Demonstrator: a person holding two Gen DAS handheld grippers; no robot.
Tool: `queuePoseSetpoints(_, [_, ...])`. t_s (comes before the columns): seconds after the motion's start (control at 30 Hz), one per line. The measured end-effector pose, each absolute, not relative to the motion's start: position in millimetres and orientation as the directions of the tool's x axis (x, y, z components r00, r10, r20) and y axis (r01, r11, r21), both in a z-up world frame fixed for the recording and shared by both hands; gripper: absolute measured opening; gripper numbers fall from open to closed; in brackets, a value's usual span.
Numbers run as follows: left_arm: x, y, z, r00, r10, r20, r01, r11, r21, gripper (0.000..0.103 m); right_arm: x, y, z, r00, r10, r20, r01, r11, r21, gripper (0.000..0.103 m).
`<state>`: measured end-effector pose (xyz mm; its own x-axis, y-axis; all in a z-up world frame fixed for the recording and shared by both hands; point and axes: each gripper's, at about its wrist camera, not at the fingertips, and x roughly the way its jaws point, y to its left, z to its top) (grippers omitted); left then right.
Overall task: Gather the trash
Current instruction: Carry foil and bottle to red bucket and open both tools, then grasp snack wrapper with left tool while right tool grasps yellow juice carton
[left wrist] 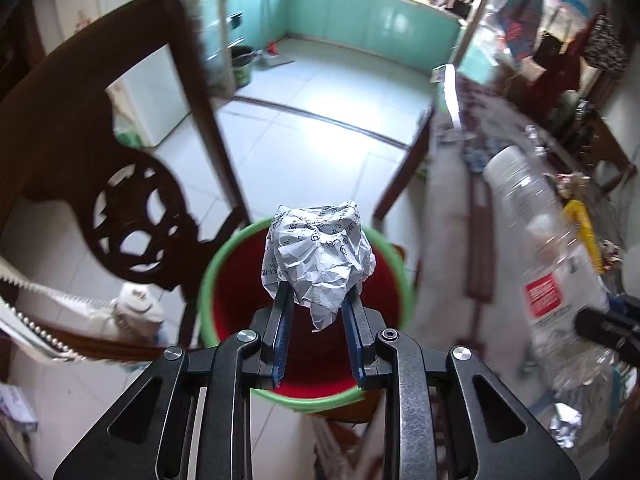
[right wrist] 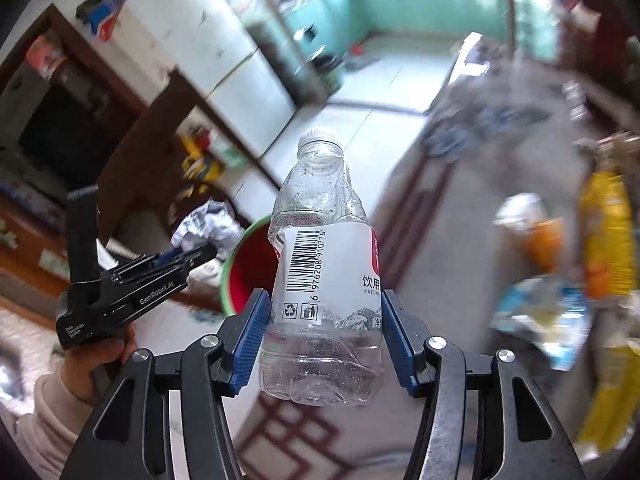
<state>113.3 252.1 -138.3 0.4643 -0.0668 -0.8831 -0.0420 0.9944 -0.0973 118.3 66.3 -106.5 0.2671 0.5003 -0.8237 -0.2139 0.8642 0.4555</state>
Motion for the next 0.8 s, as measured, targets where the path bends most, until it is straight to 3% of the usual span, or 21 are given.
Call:
queuePoseSetpoints(0.13, [111.2,268.9,-149.0,0.442,-0.049,-0.896,-0.078,0.993,-0.093,0.023,129.6,96.0,-134.1,0.186,0.517,-0.836,-0.226,0.850,0.475,0.055])
queuePoseSetpoints(0.4, [110.1,275.0,-155.8,0.428,-0.042,-0.903,-0.103,0.990,-0.094,0.024,144.5,127.3,-140.4,0.196,0.474,-0.859,-0.294,0.864,0.410,0.056])
queuePoseSetpoints(0.5, [109.7,273.7,-152.1,0.448,-0.031,-0.894,-0.116,0.989,-0.092,0.037,144.0,126.5,-137.2,0.249,0.437,-0.864,-0.286,0.886,0.365,0.063])
queuePoseSetpoints(0.57, [108.8,273.0,-148.4,0.466,-0.034,-0.884,-0.120,0.988,-0.102,0.063,140.6,118.4,-132.7,0.297,0.431,-0.852,-0.278,0.893,0.355,0.064])
queuePoseSetpoints(0.8, [104.7,255.8,-134.1,0.504,-0.074,-0.861,-0.068,0.990,-0.124,0.065,121.5,72.5,-108.2,0.382,0.405,-0.831,-0.223,0.913,0.342,0.066])
